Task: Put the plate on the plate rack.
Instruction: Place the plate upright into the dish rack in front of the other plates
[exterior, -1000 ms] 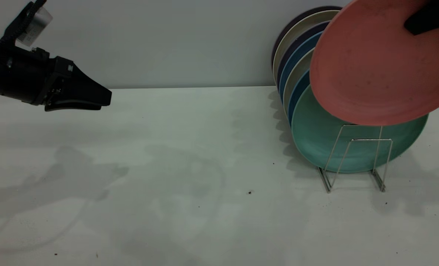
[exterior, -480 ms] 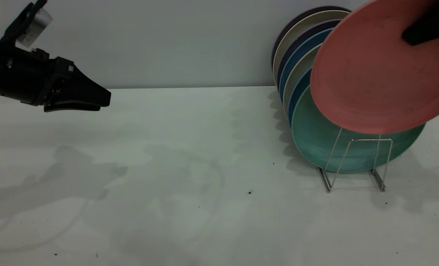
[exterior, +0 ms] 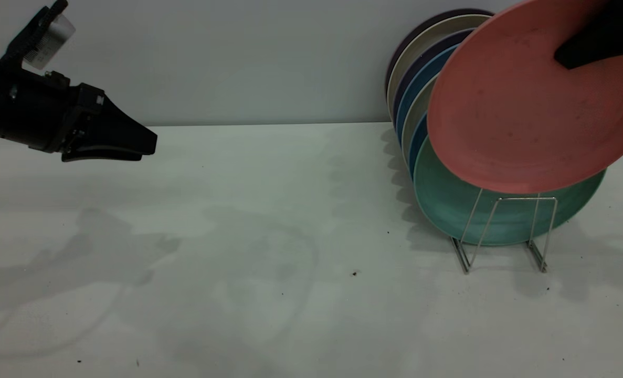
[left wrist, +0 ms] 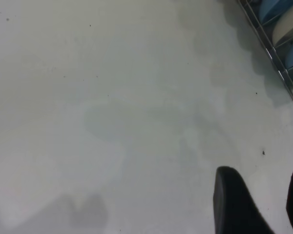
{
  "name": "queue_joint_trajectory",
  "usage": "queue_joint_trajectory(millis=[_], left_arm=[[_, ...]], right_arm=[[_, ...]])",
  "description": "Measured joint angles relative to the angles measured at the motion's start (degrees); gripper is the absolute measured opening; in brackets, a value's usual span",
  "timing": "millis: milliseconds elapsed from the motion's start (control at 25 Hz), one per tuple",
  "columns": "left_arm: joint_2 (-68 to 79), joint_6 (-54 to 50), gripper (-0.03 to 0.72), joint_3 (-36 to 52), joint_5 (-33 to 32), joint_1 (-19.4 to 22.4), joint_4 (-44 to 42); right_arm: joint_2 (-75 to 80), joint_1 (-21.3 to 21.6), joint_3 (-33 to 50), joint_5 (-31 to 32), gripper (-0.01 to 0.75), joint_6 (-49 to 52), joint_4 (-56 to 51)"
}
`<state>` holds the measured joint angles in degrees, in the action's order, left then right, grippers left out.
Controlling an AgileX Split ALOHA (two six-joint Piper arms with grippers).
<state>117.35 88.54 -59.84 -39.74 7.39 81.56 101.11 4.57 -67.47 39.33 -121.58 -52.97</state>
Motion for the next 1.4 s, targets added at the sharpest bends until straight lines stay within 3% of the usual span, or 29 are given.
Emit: queue_joint_trajectory(millis=[800, 1400], left_arm=[[0.0, -0.6, 0.306, 0.0, 0.0, 0.0, 0.0], [0.0, -0.8, 0.306, 0.0, 0.0, 0.0, 0.0]], right_arm=[[1.2, 0.0, 0.0, 4.5, 0.134, 0.7, 2.9], [1.2, 0.0, 0.0, 7.1, 0.240, 5.1, 2.8]])
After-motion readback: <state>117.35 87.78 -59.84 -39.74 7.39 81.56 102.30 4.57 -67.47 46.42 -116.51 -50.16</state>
